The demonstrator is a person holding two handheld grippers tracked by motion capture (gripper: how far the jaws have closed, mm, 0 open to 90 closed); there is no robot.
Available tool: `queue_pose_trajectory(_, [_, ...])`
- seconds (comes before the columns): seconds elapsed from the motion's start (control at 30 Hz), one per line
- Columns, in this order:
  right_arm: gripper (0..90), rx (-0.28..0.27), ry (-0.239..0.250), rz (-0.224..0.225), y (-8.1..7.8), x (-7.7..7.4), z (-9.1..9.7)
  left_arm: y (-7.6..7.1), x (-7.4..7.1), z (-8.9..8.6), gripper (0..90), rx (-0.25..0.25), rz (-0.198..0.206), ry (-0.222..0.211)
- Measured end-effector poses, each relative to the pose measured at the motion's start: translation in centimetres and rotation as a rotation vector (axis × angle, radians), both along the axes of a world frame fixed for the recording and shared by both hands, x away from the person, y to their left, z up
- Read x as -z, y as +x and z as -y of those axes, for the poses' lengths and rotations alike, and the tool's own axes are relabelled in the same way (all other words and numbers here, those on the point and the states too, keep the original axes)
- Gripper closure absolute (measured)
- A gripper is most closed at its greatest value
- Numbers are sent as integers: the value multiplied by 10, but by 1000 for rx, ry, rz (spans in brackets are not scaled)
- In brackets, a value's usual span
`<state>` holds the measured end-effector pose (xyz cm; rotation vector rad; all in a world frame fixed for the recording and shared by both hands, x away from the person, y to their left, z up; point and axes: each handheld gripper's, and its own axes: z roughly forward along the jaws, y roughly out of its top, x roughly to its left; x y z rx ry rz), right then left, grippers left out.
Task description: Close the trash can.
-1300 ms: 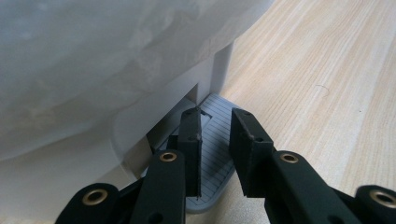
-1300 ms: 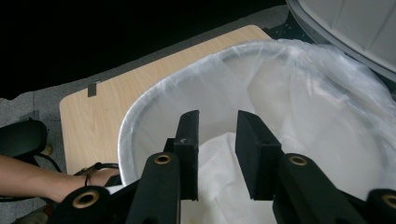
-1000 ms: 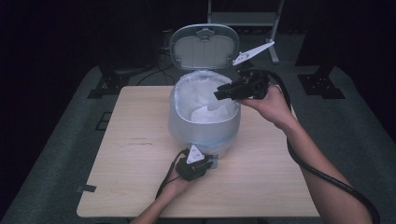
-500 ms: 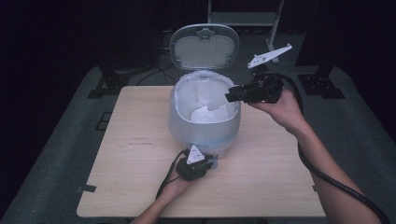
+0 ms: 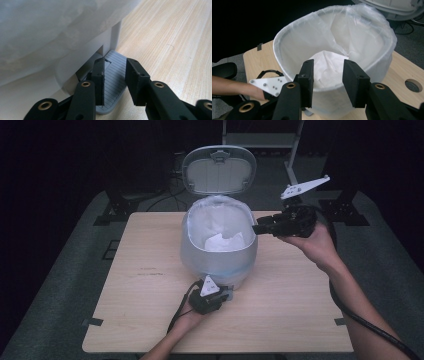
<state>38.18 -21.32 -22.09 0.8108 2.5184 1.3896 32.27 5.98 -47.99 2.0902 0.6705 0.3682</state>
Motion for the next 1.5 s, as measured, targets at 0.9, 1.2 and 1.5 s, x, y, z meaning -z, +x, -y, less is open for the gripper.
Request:
queue_pose_trajectory(0.9, [550,100,20,-28,-44,70,76,-26,-31,-3,468,37,57,-7])
queue_pose_trajectory(1.2, [515,141,16,-40,-51,95,88,-30,-40,-27,415,-8,50,-11])
queue_pose_trajectory(1.5, [487,170,24,-34,-59,110,94,-29,-51,-59,390,-74,68,-10])
